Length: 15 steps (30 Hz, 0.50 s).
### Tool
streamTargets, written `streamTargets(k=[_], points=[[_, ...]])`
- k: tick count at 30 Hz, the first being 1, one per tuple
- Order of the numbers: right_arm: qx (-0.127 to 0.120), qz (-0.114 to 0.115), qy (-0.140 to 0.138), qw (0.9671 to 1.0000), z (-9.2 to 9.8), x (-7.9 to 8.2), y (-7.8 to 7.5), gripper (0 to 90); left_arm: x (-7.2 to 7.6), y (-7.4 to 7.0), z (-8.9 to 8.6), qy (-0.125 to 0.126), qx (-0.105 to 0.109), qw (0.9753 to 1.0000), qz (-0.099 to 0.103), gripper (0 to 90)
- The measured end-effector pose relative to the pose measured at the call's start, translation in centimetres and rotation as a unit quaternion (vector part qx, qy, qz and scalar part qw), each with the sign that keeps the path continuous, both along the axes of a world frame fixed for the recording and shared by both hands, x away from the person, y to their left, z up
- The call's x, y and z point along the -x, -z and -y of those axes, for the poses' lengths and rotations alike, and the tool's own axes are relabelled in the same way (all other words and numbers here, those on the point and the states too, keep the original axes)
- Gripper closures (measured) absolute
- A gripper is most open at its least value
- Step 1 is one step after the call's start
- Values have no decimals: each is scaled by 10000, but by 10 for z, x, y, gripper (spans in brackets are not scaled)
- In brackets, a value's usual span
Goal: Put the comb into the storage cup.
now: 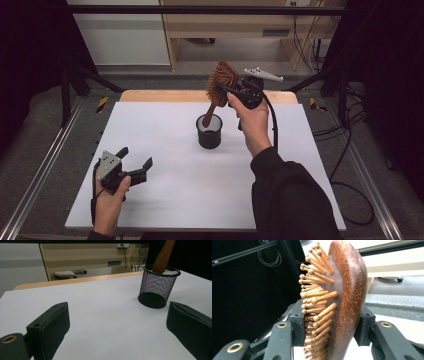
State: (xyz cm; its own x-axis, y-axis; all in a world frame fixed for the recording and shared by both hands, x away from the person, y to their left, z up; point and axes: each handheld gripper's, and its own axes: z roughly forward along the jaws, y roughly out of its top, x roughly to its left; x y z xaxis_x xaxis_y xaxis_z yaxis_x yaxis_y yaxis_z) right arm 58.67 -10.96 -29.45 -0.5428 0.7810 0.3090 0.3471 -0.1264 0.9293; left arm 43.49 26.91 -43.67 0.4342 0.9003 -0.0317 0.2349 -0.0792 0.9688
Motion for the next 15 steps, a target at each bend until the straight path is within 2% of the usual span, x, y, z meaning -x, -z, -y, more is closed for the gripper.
streamTargets(k=[8,15], points=[[-19,-114,37,9999,1,-4,11,533,0,0,2,42,-31,10000,4,49],[-28,-142,29,9999,1,-6,15,532,0,0,2,39,-4,10000,24,31]])
